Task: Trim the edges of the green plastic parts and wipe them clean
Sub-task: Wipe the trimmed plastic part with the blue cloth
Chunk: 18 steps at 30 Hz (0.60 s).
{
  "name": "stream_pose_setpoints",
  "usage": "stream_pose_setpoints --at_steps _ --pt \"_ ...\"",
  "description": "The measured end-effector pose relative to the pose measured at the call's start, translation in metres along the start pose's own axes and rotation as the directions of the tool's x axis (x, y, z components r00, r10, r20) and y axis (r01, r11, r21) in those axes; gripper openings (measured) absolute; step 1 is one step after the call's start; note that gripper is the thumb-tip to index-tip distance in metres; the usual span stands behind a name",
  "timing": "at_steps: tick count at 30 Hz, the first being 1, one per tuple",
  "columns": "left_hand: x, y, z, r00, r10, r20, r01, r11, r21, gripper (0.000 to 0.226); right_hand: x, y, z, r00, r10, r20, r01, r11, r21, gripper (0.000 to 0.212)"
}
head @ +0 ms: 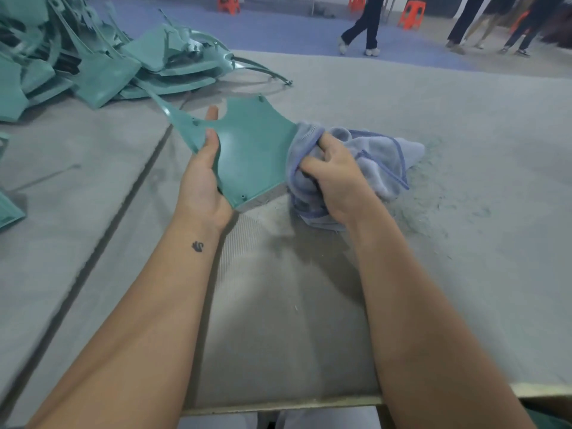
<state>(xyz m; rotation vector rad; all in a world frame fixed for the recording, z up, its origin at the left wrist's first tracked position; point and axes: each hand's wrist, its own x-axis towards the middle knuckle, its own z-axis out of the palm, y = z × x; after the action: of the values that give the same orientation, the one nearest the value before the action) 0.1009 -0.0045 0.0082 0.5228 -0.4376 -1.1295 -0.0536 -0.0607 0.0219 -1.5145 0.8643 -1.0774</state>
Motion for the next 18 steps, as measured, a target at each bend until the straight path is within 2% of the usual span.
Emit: stream_pose_setpoints --at_steps 2,4,6,8,10,11,12,13,14,15,16,18 --pt "-0.001 -0.002 0.001 0.999 -0.043 0.034 0.041 0.998 0.054 0.03 0.002 0.007 0.006 0.996 -0.012 -0.093 0.0 0.991 -0.13 0.015" --pt "-0.002 -0.003 0.0 0.994 -0.089 0.067 0.081 0.991 0.109 0.038 0.006 0.008 0.009 0.966 0.017 -0.258 -0.05 0.991 -0.122 0.024" --pt "-0.002 -0.003 -0.003 0.992 -0.098 0.082 0.088 0.989 0.121 0.042 0.006 0.006 0.012 0.945 0.098 -0.313 -0.105 0.994 -0.007 0.031" --pt "-0.001 -0.001 -0.005 0.992 -0.076 0.096 0.07 0.995 0.065 0.038 0.005 0.003 0.012 0.902 0.221 -0.372 -0.148 0.965 0.216 0.026" --pt "-0.003 0.0 -0.005 0.993 -0.026 0.111 0.031 0.999 -0.038 0.033 0.009 -0.002 0.008 0.847 0.307 -0.434 -0.105 0.897 0.43 0.031" --pt "-0.003 0.001 -0.004 0.994 0.004 0.108 0.005 0.997 -0.081 0.031 0.009 -0.004 0.004 0.826 0.321 -0.463 -0.069 0.874 0.482 0.035" --pt "-0.003 0.001 -0.003 0.995 0.03 0.099 -0.019 0.994 -0.11 0.03 0.01 -0.003 0.003 0.824 0.257 -0.505 0.001 0.89 0.455 0.034" --pt "-0.004 0.0 -0.002 0.995 0.047 0.087 -0.035 0.991 -0.128 0.03 0.008 -0.002 0.005 0.825 0.126 -0.55 0.088 0.934 0.346 0.026" --pt "-0.004 -0.002 0.0 0.996 0.055 0.076 -0.044 0.99 -0.137 0.03 0.003 -0.001 0.009 0.813 -0.061 -0.58 0.165 0.978 0.129 0.018" --pt "-0.004 -0.003 0.002 0.996 0.059 0.071 -0.049 0.989 -0.138 0.03 -0.002 -0.002 0.014 0.798 -0.25 -0.549 0.244 0.966 -0.085 0.023" --pt "-0.004 -0.005 0.004 0.996 0.06 0.071 -0.05 0.99 -0.135 0.029 -0.004 0.001 0.021 0.807 -0.377 -0.455 0.308 0.925 -0.221 0.029" --pt "-0.005 -0.008 0.007 0.995 0.046 0.084 -0.034 0.99 -0.134 0.025 -0.007 0.006 0.033 0.858 -0.478 -0.187 0.379 0.836 -0.397 0.025"
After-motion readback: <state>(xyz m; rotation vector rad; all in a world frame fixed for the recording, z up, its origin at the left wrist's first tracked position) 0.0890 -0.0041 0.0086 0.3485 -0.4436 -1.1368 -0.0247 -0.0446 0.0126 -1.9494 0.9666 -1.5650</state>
